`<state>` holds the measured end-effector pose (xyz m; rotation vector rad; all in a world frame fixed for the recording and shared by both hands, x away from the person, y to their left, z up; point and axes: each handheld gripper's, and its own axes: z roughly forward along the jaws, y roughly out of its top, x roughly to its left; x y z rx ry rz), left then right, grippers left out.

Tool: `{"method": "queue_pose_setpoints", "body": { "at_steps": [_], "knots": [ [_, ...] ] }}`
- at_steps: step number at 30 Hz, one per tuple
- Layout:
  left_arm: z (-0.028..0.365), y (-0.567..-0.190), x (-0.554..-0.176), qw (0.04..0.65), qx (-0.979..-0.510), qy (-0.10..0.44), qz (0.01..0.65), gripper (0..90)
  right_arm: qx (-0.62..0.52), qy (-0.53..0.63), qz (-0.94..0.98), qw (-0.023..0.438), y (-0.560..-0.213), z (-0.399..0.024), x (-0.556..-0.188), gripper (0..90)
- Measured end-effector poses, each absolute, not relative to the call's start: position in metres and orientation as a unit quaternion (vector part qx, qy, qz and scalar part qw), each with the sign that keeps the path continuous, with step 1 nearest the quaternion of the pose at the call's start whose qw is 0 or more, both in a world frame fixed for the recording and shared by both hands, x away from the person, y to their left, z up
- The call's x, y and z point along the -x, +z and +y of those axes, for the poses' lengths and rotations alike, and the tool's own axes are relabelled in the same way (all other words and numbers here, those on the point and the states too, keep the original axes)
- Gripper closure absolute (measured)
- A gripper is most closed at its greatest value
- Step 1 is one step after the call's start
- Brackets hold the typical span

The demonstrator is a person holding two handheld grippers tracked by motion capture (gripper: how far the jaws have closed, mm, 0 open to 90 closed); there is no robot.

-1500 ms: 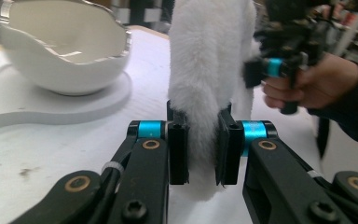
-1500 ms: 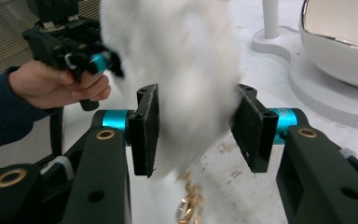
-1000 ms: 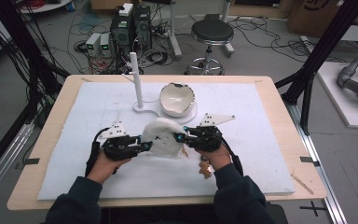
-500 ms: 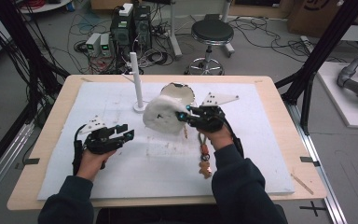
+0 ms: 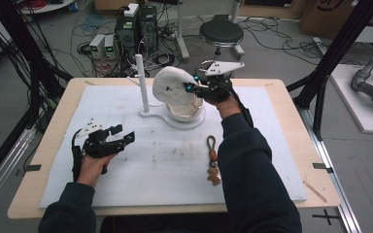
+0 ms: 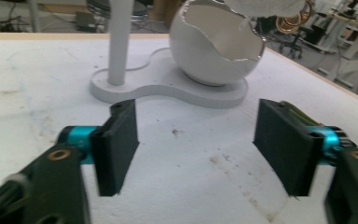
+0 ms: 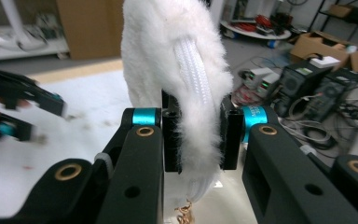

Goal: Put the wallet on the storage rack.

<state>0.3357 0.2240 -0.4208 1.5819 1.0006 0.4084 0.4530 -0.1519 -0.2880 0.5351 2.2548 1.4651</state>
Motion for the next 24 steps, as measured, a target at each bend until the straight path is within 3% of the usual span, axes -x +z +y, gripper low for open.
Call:
{"method": "queue_pose_setpoints", "body": {
  "at_steps": [11,24],
  "knots": [
    [0.228,-0.421,-0.336,0.571,-0.676,0.188,0.426,27.9,-0.170,0.490,0.819,0.247,-0.299,-0.153,-0.480,76.5],
    [0.228,-0.422,-0.336,0.569,-0.679,0.183,0.425,28.2,-0.132,0.412,0.856,0.283,-0.321,-0.155,-0.484,76.4]
  ]
}}
